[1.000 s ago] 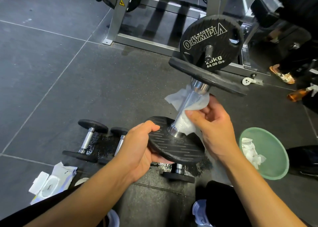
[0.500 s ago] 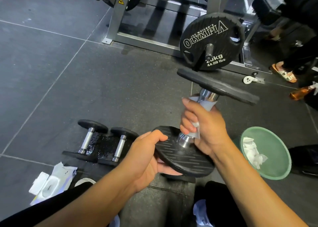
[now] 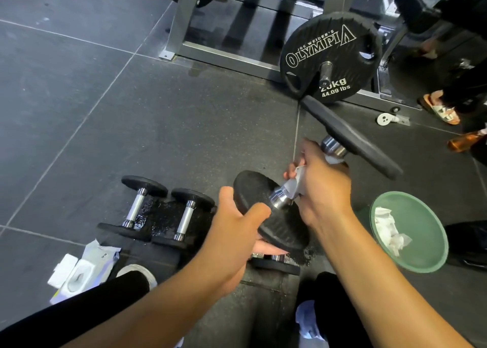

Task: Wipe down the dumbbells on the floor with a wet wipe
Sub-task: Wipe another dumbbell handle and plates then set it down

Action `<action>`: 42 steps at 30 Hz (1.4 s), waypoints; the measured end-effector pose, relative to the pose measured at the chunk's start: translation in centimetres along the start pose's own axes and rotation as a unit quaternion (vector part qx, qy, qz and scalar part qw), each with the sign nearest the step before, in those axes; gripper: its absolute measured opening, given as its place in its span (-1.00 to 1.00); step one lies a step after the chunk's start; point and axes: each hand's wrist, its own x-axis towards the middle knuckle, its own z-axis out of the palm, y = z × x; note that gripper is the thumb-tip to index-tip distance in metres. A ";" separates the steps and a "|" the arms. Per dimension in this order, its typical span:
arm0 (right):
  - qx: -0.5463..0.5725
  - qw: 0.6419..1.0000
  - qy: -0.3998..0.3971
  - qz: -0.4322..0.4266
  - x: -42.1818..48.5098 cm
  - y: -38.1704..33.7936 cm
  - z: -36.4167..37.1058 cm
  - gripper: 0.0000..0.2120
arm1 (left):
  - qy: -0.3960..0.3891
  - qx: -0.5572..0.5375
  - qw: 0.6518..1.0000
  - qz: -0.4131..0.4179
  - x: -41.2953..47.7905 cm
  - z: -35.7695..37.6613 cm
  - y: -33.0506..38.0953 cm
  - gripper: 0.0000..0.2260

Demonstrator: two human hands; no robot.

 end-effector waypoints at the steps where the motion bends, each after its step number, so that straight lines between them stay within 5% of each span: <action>1: 0.001 0.999 0.035 0.007 0.0 0.3 0.0 -0.70 | 0.016 0.023 1.000 0.014 0.1 0.1 -0.4 -0.79; 5: 0.020 0.998 -0.001 0.055 0.7 0.5 -1.1 -0.70 | 0.007 0.024 0.999 -0.024 0.7 -0.4 0.0 -0.80; 8: 0.002 0.977 -0.202 0.075 1.7 -0.2 -2.8 -0.61 | -0.033 -0.011 0.992 -0.118 0.8 -0.9 1.0 -0.86; 11: 0.000 0.874 -0.465 0.141 2.6 -0.9 -3.9 -0.64 | -0.075 0.002 0.980 -0.185 0.7 -1.3 1.2 -0.87; 14: 0.036 0.810 -0.550 0.201 2.6 -0.7 -4.3 -0.58 | -0.098 0.054 0.969 -0.219 0.6 -1.6 1.4 -0.92; 17: -0.033 0.868 -0.466 0.166 1.8 -0.2 -3.6 -0.53 | -0.078 0.070 0.973 -0.207 0.7 -1.8 1.1 -0.92; 20: -0.071 0.963 -0.241 0.097 1.7 0.8 -2.2 -0.62 | -0.021 0.016 0.984 -0.176 1.2 -1.7 0.4 -0.86; 25: -0.050 0.994 -0.021 0.091 1.4 2.9 -1.0 -0.87 | 0.048 0.001 0.989 -0.142 2.4 -2.2 -1.2 -0.65; 28: -0.054 0.995 -0.019 0.080 0.9 3.7 -1.0 -0.94 | 0.074 -0.012 0.984 -0.160 2.7 -2.6 -2.0 -0.55; 34: -0.222 0.969 -0.057 0.095 0.5 5.9 -2.7 -0.83 | 0.101 -0.058 0.967 -0.227 3.9 -2.7 -4.8 -0.80; 42: -0.211 0.952 -0.133 0.176 0.1 5.1 -3.4 -0.78 | 0.183 -0.076 0.952 -0.234 8.5 -6.4 -8.8 -0.83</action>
